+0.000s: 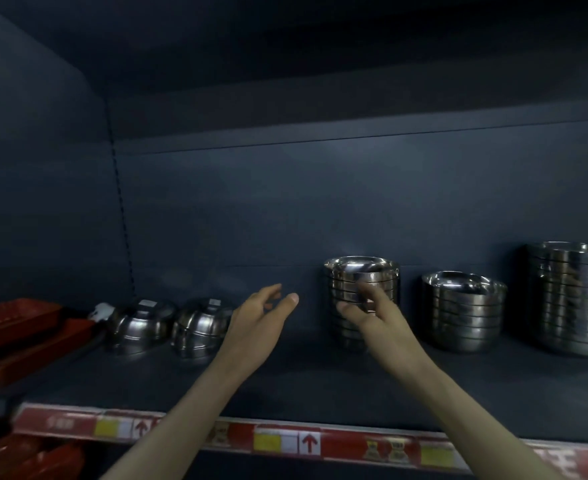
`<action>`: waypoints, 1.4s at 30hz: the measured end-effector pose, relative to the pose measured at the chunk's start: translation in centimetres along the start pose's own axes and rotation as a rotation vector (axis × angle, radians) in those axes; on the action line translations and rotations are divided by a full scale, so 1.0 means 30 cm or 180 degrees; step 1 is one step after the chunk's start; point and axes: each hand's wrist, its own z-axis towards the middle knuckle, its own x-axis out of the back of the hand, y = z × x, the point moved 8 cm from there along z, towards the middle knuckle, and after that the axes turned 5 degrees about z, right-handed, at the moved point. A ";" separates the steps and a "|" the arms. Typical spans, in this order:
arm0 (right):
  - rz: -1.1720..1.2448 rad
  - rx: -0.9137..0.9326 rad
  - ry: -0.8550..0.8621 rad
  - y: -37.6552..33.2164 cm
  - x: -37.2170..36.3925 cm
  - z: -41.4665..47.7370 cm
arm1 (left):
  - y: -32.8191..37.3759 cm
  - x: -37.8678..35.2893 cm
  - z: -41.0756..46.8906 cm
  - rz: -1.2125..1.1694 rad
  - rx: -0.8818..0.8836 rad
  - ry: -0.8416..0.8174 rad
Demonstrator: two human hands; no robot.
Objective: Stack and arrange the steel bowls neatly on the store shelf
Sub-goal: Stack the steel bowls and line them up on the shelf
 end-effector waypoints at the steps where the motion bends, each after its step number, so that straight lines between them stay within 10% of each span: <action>1: -0.0046 -0.0013 -0.0155 -0.008 -0.023 -0.015 | -0.004 0.012 -0.015 0.0020 -0.0002 -0.0024; 22: -0.1375 0.0129 -0.1203 0.051 -0.424 -0.069 | -0.303 0.289 -0.091 0.1525 0.0284 -0.0186; 42: -0.1183 0.0027 -0.1349 0.230 -0.819 0.160 | -0.700 0.403 0.213 0.0918 0.0566 0.0524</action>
